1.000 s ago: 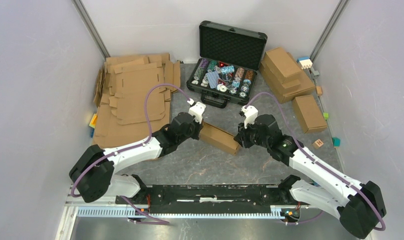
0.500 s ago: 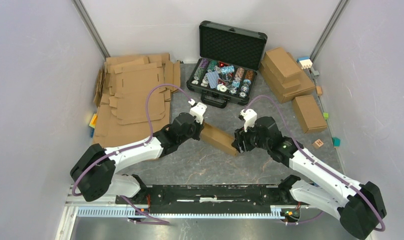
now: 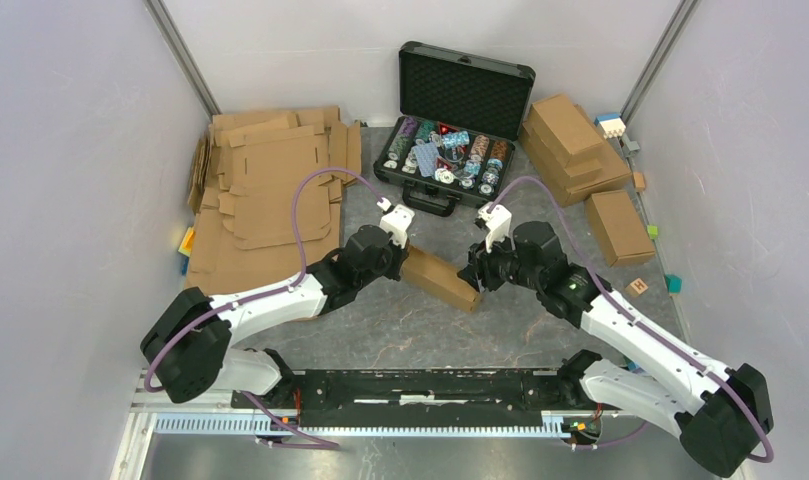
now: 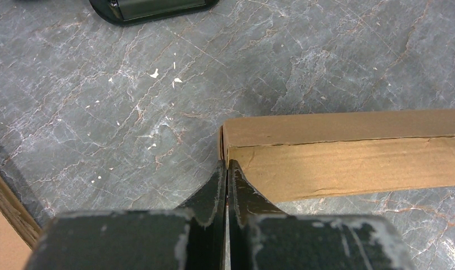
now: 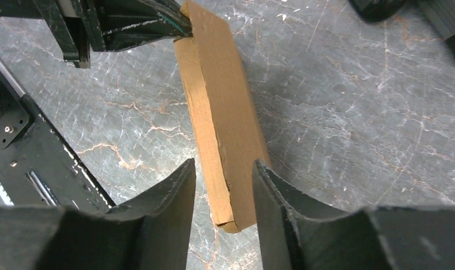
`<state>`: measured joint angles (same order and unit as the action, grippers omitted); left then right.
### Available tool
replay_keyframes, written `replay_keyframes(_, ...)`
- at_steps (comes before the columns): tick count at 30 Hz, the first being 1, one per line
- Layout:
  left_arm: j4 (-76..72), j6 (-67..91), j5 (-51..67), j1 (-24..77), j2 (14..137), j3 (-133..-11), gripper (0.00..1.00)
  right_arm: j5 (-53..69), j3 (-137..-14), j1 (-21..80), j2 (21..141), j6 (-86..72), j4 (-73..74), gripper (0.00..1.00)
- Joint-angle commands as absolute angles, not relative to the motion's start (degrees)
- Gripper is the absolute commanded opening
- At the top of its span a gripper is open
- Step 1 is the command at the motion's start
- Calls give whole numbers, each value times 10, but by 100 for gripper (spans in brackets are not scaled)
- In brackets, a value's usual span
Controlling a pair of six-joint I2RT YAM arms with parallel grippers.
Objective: Fold the paper box
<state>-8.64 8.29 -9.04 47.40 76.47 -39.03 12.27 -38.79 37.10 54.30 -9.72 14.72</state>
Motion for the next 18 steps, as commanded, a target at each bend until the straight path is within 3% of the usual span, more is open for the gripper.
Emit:
replay_keyframes(1,-83,88,-93,480,772,-402,2,152,-365,372,549,-100,116,45)
replay_keyframes(8,-83,88,-91,480,775,-403,2,160,-322,372,550,-102,104,30)
replay_keyframes(11,-83,90,-91,481,775,-404,3,158,-309,372,551,-101,99,28)
replay_keyframes(13,-83,93,-90,481,775,-404,10,160,-304,373,555,-100,96,30)
replay_keyframes(14,-83,94,-89,481,774,-403,15,160,-302,372,556,-100,96,35)
replay_keyframes(18,-74,98,-85,480,757,-404,37,147,-304,372,557,-93,103,36)
